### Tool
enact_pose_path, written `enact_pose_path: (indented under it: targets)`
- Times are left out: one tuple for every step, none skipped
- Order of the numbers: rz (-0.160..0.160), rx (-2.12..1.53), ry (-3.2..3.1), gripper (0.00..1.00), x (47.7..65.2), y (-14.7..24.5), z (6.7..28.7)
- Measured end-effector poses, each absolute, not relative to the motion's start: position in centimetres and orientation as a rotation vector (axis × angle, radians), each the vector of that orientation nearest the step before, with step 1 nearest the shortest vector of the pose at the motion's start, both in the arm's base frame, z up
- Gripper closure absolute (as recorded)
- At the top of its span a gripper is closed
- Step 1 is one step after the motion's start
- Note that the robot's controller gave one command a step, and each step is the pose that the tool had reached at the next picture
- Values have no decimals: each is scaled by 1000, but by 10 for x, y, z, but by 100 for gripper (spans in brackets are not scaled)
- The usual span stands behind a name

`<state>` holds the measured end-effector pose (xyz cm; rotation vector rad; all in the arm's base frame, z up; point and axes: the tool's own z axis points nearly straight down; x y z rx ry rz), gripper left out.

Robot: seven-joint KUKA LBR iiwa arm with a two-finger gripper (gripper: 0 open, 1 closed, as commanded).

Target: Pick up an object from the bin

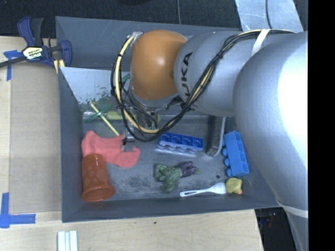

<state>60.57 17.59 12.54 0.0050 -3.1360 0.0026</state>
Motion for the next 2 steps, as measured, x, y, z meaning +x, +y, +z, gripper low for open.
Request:
enact_pose_path:
  targets:
    - [-1, 1, -3144, 0, 608, 176, 131]
    - [-3, -90, -3145, 0, 563, 180, 85]
